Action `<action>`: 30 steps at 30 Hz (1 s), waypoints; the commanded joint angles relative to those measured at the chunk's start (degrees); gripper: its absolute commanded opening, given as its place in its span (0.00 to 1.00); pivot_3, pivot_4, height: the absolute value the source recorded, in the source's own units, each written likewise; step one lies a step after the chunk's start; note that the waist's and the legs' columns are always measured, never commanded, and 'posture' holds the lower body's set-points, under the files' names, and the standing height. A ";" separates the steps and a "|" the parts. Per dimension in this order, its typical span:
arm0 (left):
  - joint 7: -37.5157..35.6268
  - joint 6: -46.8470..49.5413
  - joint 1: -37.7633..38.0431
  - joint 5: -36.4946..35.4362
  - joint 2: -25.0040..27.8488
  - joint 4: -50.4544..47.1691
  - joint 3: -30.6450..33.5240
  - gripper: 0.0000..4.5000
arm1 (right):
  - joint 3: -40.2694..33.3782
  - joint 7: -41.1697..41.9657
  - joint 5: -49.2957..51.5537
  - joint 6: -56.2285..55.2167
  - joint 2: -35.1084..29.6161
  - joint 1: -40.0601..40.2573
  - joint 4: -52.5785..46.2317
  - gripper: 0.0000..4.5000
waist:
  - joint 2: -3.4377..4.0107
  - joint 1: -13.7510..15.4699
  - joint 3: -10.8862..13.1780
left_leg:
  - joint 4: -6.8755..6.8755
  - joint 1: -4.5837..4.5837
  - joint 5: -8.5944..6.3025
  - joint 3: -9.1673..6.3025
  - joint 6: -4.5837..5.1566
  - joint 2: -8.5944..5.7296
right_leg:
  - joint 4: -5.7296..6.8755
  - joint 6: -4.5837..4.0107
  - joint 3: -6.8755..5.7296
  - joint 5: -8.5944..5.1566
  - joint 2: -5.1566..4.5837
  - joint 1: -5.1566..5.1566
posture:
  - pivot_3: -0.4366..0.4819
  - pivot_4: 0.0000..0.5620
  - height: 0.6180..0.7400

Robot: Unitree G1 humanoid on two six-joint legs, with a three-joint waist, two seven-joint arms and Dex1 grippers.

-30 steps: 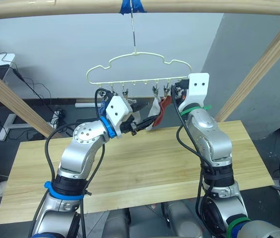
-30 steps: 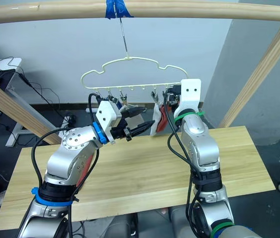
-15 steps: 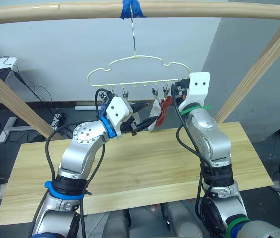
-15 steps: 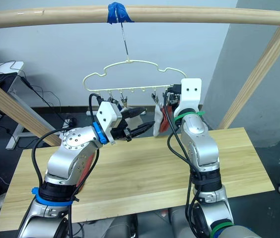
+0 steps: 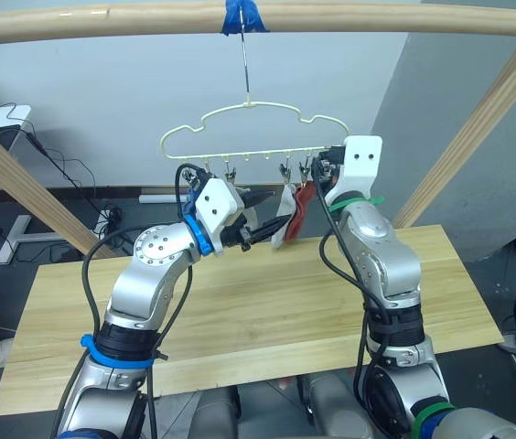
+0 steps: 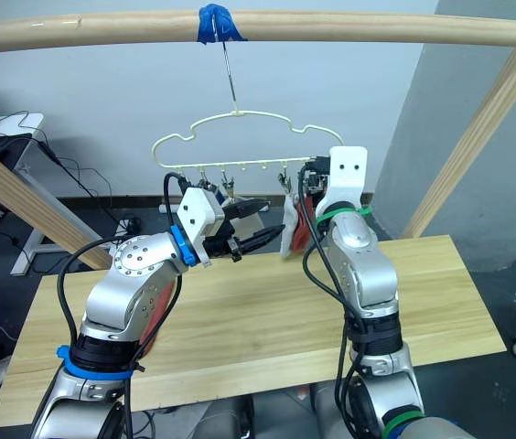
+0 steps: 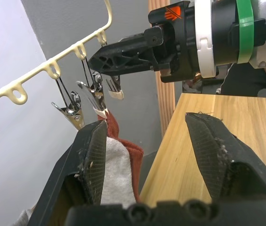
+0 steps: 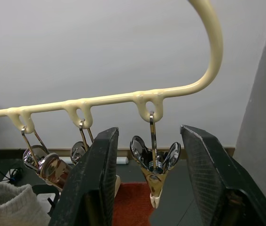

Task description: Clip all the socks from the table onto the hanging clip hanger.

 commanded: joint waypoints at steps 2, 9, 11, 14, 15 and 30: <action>-0.02 0.08 -0.60 -0.44 0.41 -2.35 0.15 0.65 | -0.50 -1.27 -0.30 0.29 1.00 0.26 -3.48 0.48 | 0.00 0.00 0.00 | 0.00 0.00 0.00 0.00 0.00 0.00 | 0.00 0.00 0.00 0.00 0.00 0.00 | 0.27 0.30 1.00; -0.01 0.31 -0.44 -0.46 0.42 -2.69 0.14 0.65 | -1.35 -1.97 0.24 0.56 2.18 0.17 -3.17 0.48 | 0.00 0.01 0.00 | 0.00 0.00 0.00 -0.01 0.00 0.00 | 0.00 0.00 -0.01 0.00 0.00 0.00 | 0.27 0.30 1.00; -0.03 0.24 -0.38 -0.43 0.41 -2.62 0.15 0.65 | -1.62 -1.93 0.43 0.55 2.45 0.11 -3.05 0.48 | 0.00 0.01 0.00 | 0.00 0.00 0.00 -0.01 0.00 0.00 | 0.00 0.00 -0.01 0.00 0.00 0.00 | 0.27 0.30 1.00; -0.04 0.11 -0.28 -0.38 0.38 -2.52 0.14 0.65 | -1.80 -1.88 0.65 0.45 2.58 0.07 -3.03 0.34 | 0.00 0.01 0.00 | 0.00 0.00 0.00 0.00 0.00 0.00 | 0.00 0.00 0.00 0.00 0.00 0.00 | 0.27 0.31 1.00; -0.06 0.06 -0.24 -0.36 0.38 -2.48 0.13 0.65 | -1.83 -1.85 0.72 0.43 2.60 0.06 -3.04 0.27 | 0.00 0.01 0.00 | 0.00 0.00 0.00 -0.01 0.00 0.00 | 0.00 0.00 -0.01 0.00 0.00 0.00 | 0.27 0.31 1.00; 7.89 -1.80 7.55 3.88 -0.39 -3.58 2.21 0.69 | -2.09 -1.11 0.73 0.11 2.02 -0.31 -2.46 0.00 | 0.01 0.05 0.00 | -0.01 0.02 0.00 -0.01 0.00 0.01 | 0.00 0.00 0.00 0.00 0.00 0.01 | 0.28 0.33 1.00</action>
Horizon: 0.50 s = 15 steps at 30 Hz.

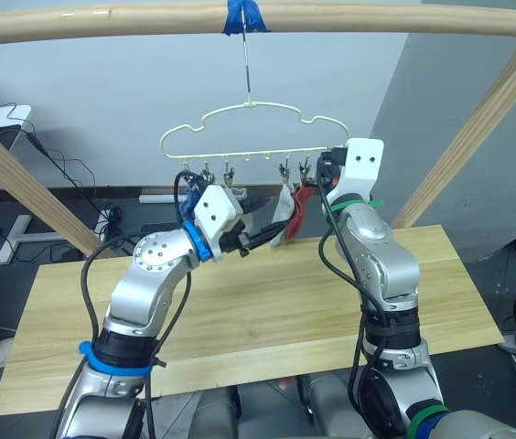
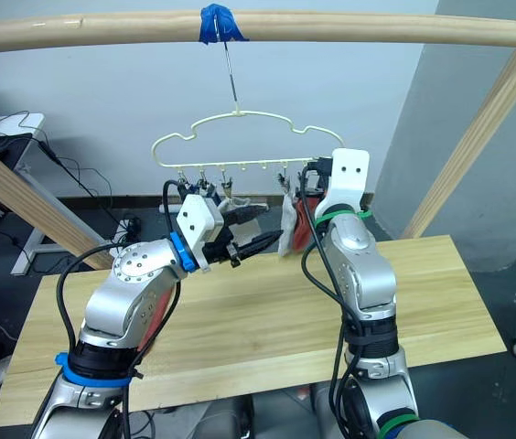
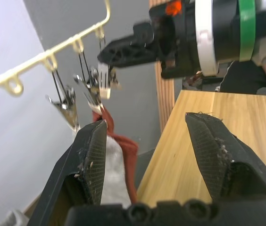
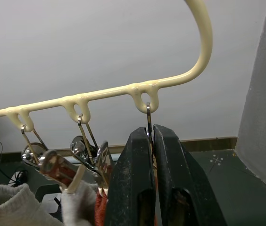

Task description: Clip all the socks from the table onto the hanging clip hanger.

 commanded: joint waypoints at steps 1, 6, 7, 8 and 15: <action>7.71 -1.76 4.05 3.82 -0.88 -1.50 3.11 0.73 | -0.59 -0.09 0.16 -0.70 -0.02 -0.92 -1.83 0.00 | 0.00 0.03 0.00 | 0.00 0.00 0.00 0.00 0.00 0.00 | 0.00 0.00 0.01 0.00 0.00 0.00 | 0.28 0.33 1.00; 17.41 -1.02 13.52 6.41 -1.25 3.20 10.76 0.99 | -1.09 0.30 0.40 -0.42 -0.64 -1.58 -1.67 0.00 | 0.01 0.12 0.01 | -0.01 0.05 0.00 0.00 0.00 0.03 | 0.01 0.00 0.01 0.00 0.00 0.01 | 0.30 0.37 1.00; 18.43 -1.04 14.62 6.55 -0.92 5.14 12.29 0.99 | -1.17 0.39 0.47 -0.29 -0.77 -1.60 -1.73 0.00 | 0.01 0.14 0.01 | -0.01 0.05 0.00 -0.01 0.00 0.03 | 0.01 0.00 0.00 0.00 0.00 0.01 | 0.30 0.37 1.00; 18.83 -0.98 15.20 6.31 -0.65 6.68 13.41 0.99 | -1.21 0.47 0.53 -0.20 -0.87 -1.59 -1.75 0.00 | 0.01 0.18 0.01 | -0.01 0.06 0.00 -0.01 0.01 0.03 | 0.01 -0.01 -0.01 0.00 0.00 0.01 | 0.30 0.37 1.00; 21.72 -4.03 13.59 5.80 1.33 23.67 20.81 0.99 | -1.03 1.28 0.69 1.00 -1.01 -1.61 -2.17 0.00 | 0.02 0.81 0.02 | 0.01 0.06 0.03 -0.01 0.05 0.02 | -0.01 -0.01 -0.05 0.00 0.00 0.03 | 0.30 0.40 1.00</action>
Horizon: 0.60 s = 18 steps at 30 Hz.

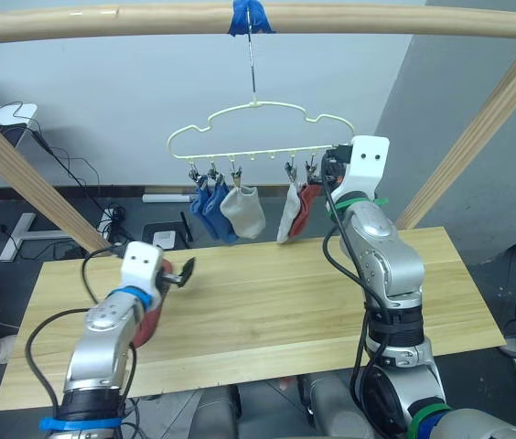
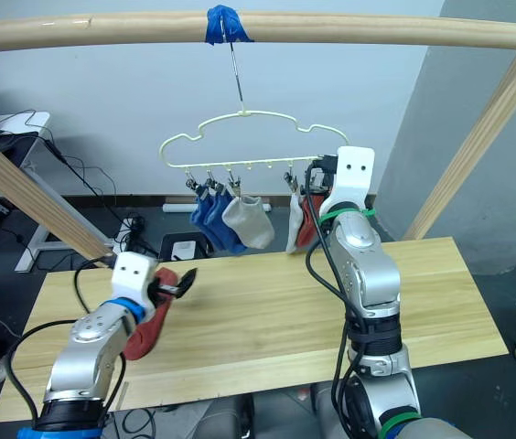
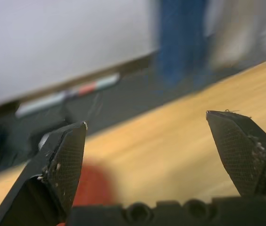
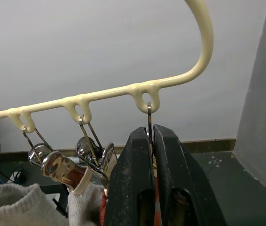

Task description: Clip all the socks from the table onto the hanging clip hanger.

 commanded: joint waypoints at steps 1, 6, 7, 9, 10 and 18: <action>2.04 -2.59 -2.59 -0.86 0.46 6.07 3.40 0.99 | 0.02 0.40 0.62 0.27 0.02 -1.00 -2.41 0.00 | 0.00 0.21 0.00 | 0.00 0.00 0.00 0.00 0.00 0.00 | 0.00 0.00 0.00 0.00 0.00 0.00 | 0.30 0.41 1.00; 3.75 -2.37 -6.67 -3.76 -1.24 14.53 6.73 0.99 | 0.01 0.83 0.64 1.15 -0.20 -0.96 -2.93 0.00 | 0.00 0.72 0.01 | -0.02 0.00 0.00 0.00 0.00 0.01 | -0.02 0.00 -0.01 0.00 -0.01 0.00 | 0.30 0.42 1.00; 3.98 -2.38 -7.10 -3.71 -1.31 15.68 6.73 0.99 | 0.00 0.86 0.64 1.28 -0.21 -0.95 -3.04 0.00 | 0.00 0.73 0.01 | -0.02 0.00 0.00 0.00 0.00 0.01 | -0.02 0.00 -0.01 0.00 -0.01 0.00 | 0.29 0.43 1.00; 4.04 -1.66 -8.03 -3.55 -1.45 18.22 6.12 0.99 | -0.01 0.95 0.66 1.54 -0.24 -0.92 -3.25 0.00 | 0.00 0.74 0.01 | -0.02 0.00 0.00 0.01 0.00 0.01 | -0.02 0.00 0.00 0.00 -0.01 0.00 | 0.29 0.43 1.00; 4.04 -1.38 -8.38 -3.05 -1.45 19.71 5.41 0.99 | 0.04 1.00 0.64 1.66 -0.22 -0.89 -3.33 0.00 | 0.00 0.74 0.01 | -0.03 0.00 0.00 0.01 0.00 0.01 | -0.03 0.00 -0.01 0.00 0.00 0.00 | 0.29 0.43 1.00; 4.05 -1.42 -9.45 -0.94 -1.49 24.55 2.63 0.86 | 0.19 1.29 0.49 2.60 0.00 -0.60 -4.27 0.00 | 0.03 0.72 0.03 | -0.05 0.03 0.00 0.01 0.00 0.01 | -0.02 0.00 0.00 0.00 0.00 0.00 | 0.28 0.44 1.00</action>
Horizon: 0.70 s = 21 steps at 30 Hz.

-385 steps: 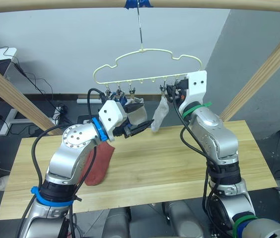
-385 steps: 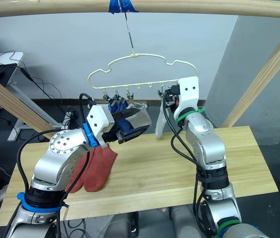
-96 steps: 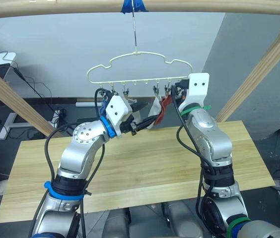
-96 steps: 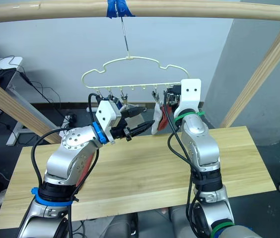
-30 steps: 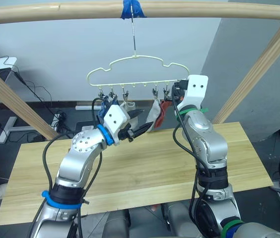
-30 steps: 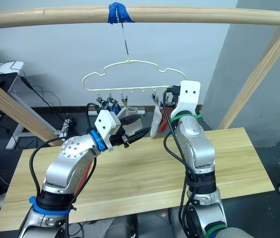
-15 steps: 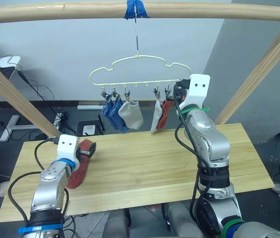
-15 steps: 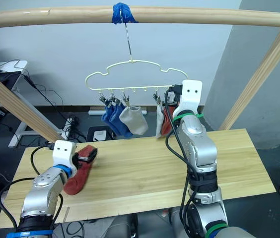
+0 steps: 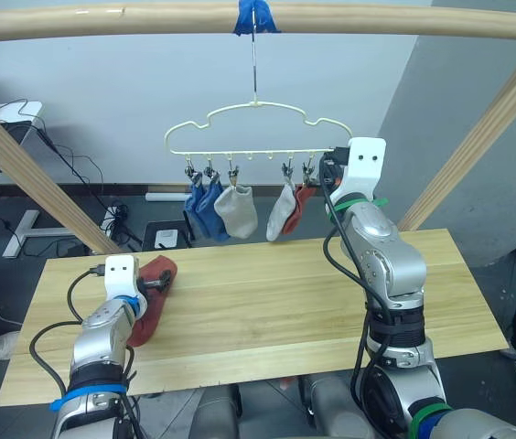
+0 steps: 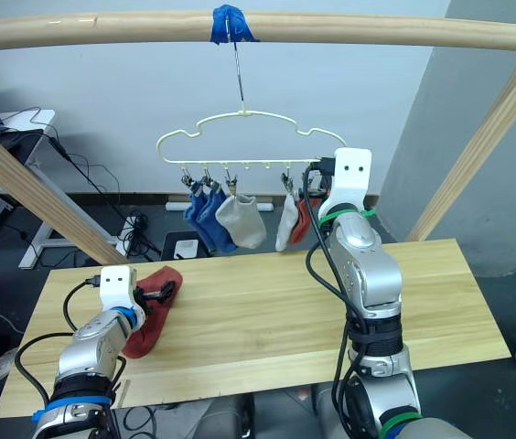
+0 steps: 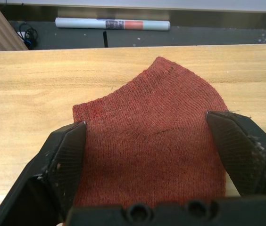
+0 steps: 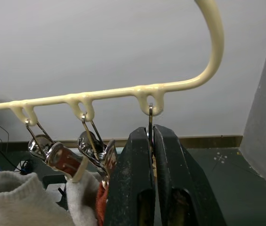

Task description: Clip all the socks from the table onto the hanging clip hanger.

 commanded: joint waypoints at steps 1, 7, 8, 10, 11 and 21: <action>-0.23 -0.13 0.43 1.24 0.22 1.49 -1.46 0.80 | 0.18 0.07 0.50 0.10 0.20 -0.55 -3.19 0.00 | 0.00 0.00 0.00 | 0.00 0.00 0.00 0.00 0.00 0.00 | 0.00 0.00 0.00 0.00 0.00 0.00 | 0.28 0.44 1.00; -0.55 -0.66 0.79 2.28 0.83 2.06 -2.41 0.46 | 0.17 0.05 0.50 0.45 0.49 -0.42 -3.43 0.00 | 0.01 0.00 0.01 | -0.01 0.01 0.00 0.00 0.00 0.00 | -0.01 0.00 0.00 0.00 0.00 0.01 | 0.28 0.44 1.00; -0.97 -1.11 0.99 2.53 0.93 1.89 -2.78 0.40 | 0.16 0.05 0.48 0.49 0.52 -0.41 -3.46 0.00 | 0.02 0.00 0.01 | -0.01 0.01 0.00 0.00 0.00 0.00 | -0.01 0.00 0.00 -0.01 0.00 0.01 | 0.28 0.44 1.00; -2.15 -2.24 1.54 3.14 0.94 1.19 -3.88 0.29 | 0.12 0.05 0.43 0.50 0.56 -0.40 -3.48 0.00 | 0.02 -0.01 0.01 | -0.01 0.01 0.00 0.00 0.00 0.00 | -0.02 0.00 0.01 -0.01 0.00 0.01 | 0.28 0.44 1.00; -3.10 -3.14 1.94 3.66 0.93 0.57 -4.87 0.23 | 0.15 0.02 0.39 0.49 0.59 -0.37 -3.51 0.00 | 0.02 -0.01 0.01 | -0.02 0.01 0.00 0.01 0.00 0.00 | -0.02 0.00 0.01 -0.01 0.00 0.00 | 0.27 0.44 1.00; -15.32 -7.56 3.00 4.90 -4.22 -18.56 -19.78 0.00 | -0.15 -0.11 0.17 0.58 0.21 -0.37 -3.97 0.00 | 0.06 0.08 0.07 | -0.06 -0.04 0.00 0.05 0.00 -0.01 | -0.12 0.00 0.03 -0.01 -0.04 -0.01 | 0.26 0.43 1.00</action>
